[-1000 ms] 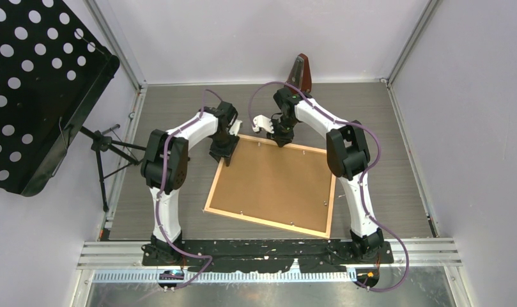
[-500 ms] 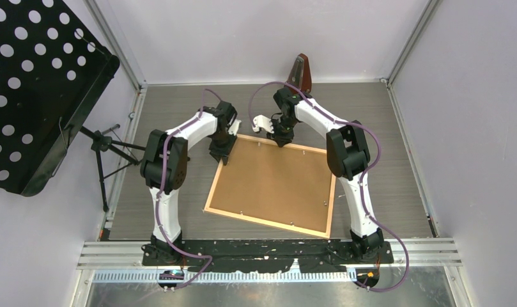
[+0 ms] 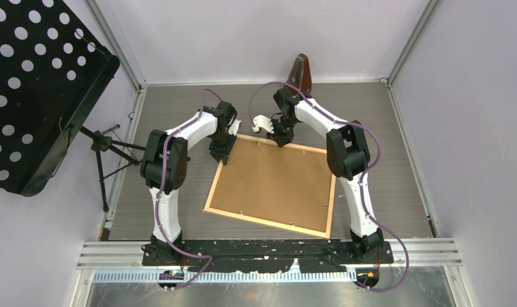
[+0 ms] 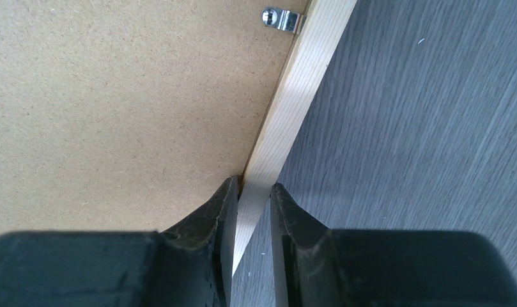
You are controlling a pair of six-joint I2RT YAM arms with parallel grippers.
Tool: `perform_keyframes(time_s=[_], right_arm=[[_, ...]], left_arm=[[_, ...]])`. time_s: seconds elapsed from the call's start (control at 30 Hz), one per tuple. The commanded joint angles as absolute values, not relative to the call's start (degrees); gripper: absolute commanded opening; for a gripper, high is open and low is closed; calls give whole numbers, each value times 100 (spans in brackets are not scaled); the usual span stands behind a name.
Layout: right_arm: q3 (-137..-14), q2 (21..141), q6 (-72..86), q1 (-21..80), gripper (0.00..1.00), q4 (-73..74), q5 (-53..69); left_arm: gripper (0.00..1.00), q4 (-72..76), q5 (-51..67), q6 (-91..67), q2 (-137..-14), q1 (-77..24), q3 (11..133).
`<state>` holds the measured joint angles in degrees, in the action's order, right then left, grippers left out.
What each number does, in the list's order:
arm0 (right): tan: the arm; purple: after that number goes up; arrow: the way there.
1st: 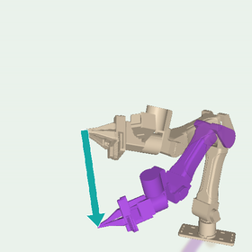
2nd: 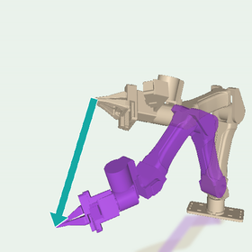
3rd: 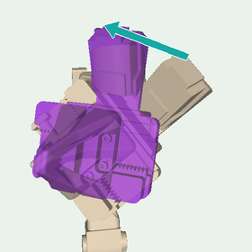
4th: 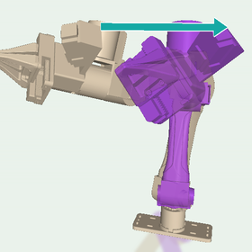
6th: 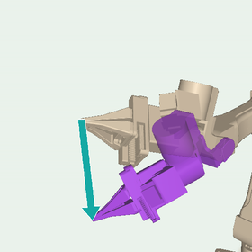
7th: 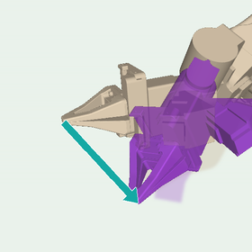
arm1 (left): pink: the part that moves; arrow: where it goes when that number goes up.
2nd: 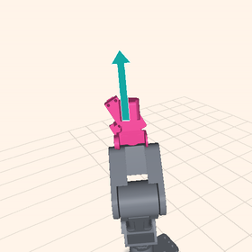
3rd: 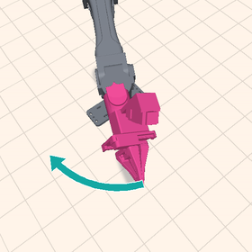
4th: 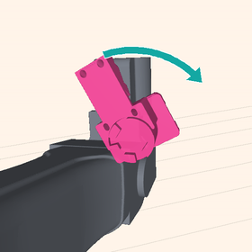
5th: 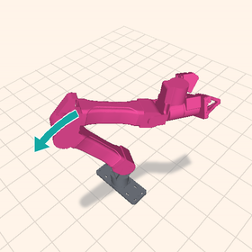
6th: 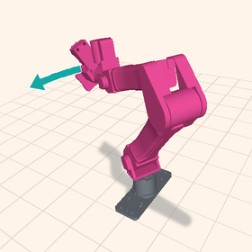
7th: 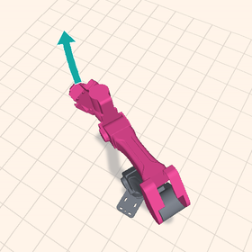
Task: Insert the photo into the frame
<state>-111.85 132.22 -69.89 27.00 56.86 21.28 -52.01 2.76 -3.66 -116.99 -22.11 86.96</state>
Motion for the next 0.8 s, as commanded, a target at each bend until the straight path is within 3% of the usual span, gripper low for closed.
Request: perform_keyframes(time_s=[0.0, 0.07, 0.23, 0.33, 0.5, 0.77], right_arm=[[-11091, 13157, -7216, 2755, 6, 5520, 2014], [-11107, 13157, -7217, 2758, 6, 5520, 2013], [-11116, 13162, -7217, 2766, 6, 5522, 1996], [-11103, 13160, -7209, 2767, 6, 5514, 1995], [-11106, 13141, -7215, 2769, 6, 5517, 1988], [-11135, 13099, -7152, 2777, 6, 5509, 2049]], left_arm=[[7, -4792, 303, -198, -11452, -2206, 8701], [10, -4767, 411, -186, -11394, -2206, 8678], [41, -4699, 454, -212, -11239, -2206, 8594], [53, -4703, 394, -220, -11179, -2206, 8567], [58, -4694, 261, -182, -11077, -2206, 8497], [56, -4648, 180, -132, -10991, -2206, 8333]])
